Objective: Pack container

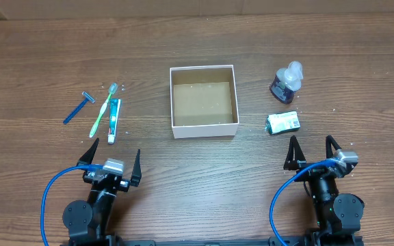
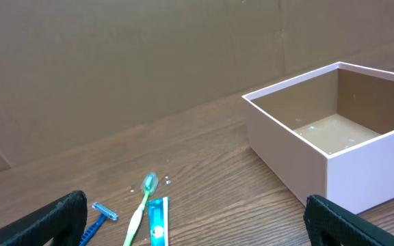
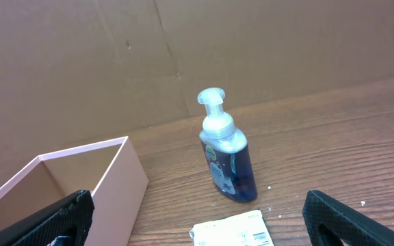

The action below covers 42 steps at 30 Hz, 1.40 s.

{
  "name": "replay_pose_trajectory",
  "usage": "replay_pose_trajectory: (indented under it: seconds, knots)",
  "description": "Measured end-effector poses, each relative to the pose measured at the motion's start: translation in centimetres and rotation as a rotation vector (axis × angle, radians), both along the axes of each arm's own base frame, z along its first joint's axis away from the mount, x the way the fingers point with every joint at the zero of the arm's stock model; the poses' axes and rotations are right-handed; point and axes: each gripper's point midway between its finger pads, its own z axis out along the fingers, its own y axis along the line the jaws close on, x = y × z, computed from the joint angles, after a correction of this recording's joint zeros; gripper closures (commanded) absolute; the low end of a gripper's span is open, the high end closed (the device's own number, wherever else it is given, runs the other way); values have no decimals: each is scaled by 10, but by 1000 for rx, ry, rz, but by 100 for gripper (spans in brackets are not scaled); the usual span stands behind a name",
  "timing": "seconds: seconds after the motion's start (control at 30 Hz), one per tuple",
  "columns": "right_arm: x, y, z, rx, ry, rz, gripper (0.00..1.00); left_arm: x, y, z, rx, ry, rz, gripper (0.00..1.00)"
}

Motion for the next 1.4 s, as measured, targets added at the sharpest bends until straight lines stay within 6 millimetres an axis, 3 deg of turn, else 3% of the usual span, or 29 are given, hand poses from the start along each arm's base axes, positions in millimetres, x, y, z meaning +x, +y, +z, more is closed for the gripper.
replay_pose_trajectory:
  seconds: [1.13, 1.2, 1.3, 1.4]
  knots:
    - [0, -1, 1, 0, -6, -8, 0, 0, 0, 0, 0, 0, 0, 0]
    - [0, -1, 11, 1, -47, -3, 0, 0, 0, 0, 0, 0, 0, 0]
    - [-5, 11, 47, -3, -191, 65, 0, 0, 0, 0, 0, 1, 0, 0]
    - [-7, 20, 52, -8, -212, 120, 0, 0, 0, 0, 0, 1, 0, 0]
